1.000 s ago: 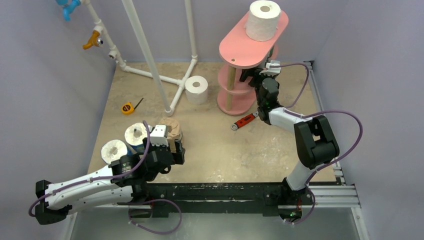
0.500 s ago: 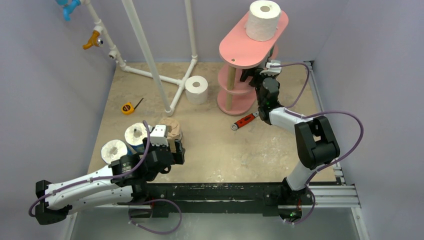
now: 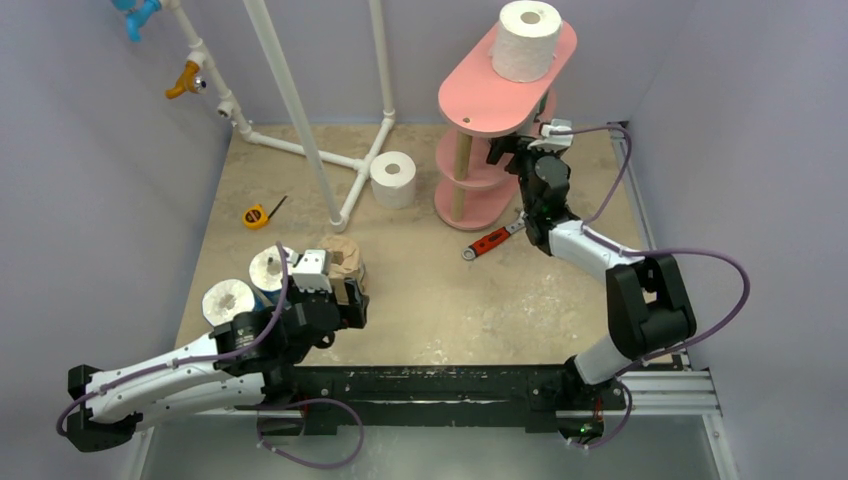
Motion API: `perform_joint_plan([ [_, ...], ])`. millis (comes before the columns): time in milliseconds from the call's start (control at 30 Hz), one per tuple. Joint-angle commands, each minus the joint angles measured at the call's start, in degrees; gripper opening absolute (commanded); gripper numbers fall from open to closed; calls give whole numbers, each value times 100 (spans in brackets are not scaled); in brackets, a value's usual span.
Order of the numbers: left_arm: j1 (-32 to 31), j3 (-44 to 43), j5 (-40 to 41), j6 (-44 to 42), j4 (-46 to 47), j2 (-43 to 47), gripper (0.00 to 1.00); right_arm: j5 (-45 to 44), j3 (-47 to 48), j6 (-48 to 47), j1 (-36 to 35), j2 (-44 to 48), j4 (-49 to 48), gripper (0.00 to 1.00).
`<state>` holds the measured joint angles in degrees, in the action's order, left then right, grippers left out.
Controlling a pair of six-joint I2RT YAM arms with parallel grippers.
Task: Place and organize the paper towels onto the shelf
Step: Move the paper towel to the shelf, then pick up the paper towel from the center of the board.
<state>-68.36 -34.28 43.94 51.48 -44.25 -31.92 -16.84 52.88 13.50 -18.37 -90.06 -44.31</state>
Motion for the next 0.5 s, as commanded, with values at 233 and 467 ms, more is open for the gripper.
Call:
perform_joint_plan([
  [233,15,-11,-101,112,56,196,97,290,-599,-31,-82,1185,18,99],
  [467,15,-15,-143,30,137,324,97,568,-1325,225,-85,2338,580,99],
])
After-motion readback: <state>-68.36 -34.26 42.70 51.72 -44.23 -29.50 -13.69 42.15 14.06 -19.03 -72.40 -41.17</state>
